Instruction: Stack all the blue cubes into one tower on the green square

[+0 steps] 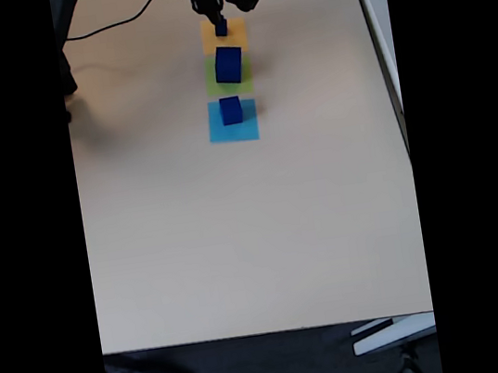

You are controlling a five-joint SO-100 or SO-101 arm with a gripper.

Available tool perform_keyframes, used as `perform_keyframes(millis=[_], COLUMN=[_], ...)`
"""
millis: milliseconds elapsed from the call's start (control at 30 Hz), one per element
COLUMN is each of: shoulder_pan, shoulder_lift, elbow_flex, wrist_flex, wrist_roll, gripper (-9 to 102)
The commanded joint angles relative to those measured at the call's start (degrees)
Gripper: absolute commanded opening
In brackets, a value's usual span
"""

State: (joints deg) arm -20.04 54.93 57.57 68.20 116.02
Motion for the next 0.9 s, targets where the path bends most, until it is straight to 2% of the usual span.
perform_keyframes(millis=[0, 633, 867], shoulder_pan=[-0.44, -0.44, -0.44], shoulder_lift=[0.97, 1.32, 2.46], elbow_flex=[-3.52, -3.52, -3.6], wrist_flex=[-0.97, -1.49, -5.27], wrist_roll=[0.7, 0.44, -1.41], gripper=[0, 9, 12])
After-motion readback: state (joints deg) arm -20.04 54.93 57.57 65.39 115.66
